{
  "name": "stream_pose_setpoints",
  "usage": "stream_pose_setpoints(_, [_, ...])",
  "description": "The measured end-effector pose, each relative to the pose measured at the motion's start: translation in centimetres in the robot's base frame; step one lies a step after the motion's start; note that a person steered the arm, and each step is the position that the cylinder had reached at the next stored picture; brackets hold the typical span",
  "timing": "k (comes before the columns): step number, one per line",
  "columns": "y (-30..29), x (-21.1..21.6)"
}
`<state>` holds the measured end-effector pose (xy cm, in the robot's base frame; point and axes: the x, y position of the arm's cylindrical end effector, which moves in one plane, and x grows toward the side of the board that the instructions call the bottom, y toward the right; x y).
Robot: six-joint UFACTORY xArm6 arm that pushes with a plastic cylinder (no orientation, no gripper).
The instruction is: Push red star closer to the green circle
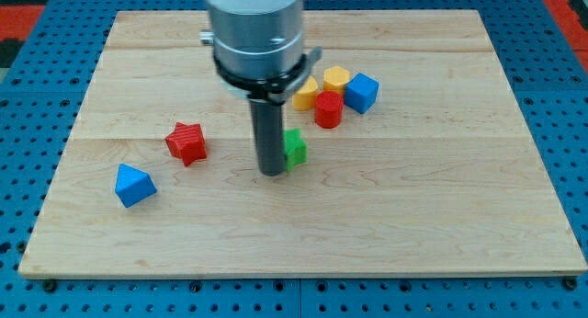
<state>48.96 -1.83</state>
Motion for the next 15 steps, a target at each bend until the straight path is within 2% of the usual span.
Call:
stream_pose_setpoints(1, [1.5,0.3])
stream_pose_setpoints(2, [2.0,-3.9])
stream_pose_setpoints(3, [1.0,-2.5])
stream_pose_setpoints(5, [-10.0,0.0])
stream_pose_setpoints(6, [-11.5,1.7])
stream_pose_setpoints(7, [-12.6,-0.8])
stream_pose_setpoints(8, [-10.9,-5.0])
stream_pose_setpoints(9, [-11.3,-6.8])
stream_pose_setpoints(10, [-13.0,-11.1])
stream_pose_setpoints(11, [-13.3,-12.3])
stream_pose_setpoints(13, [-14.3,-9.7])
stream_pose_setpoints(15, [-2.0,-10.6])
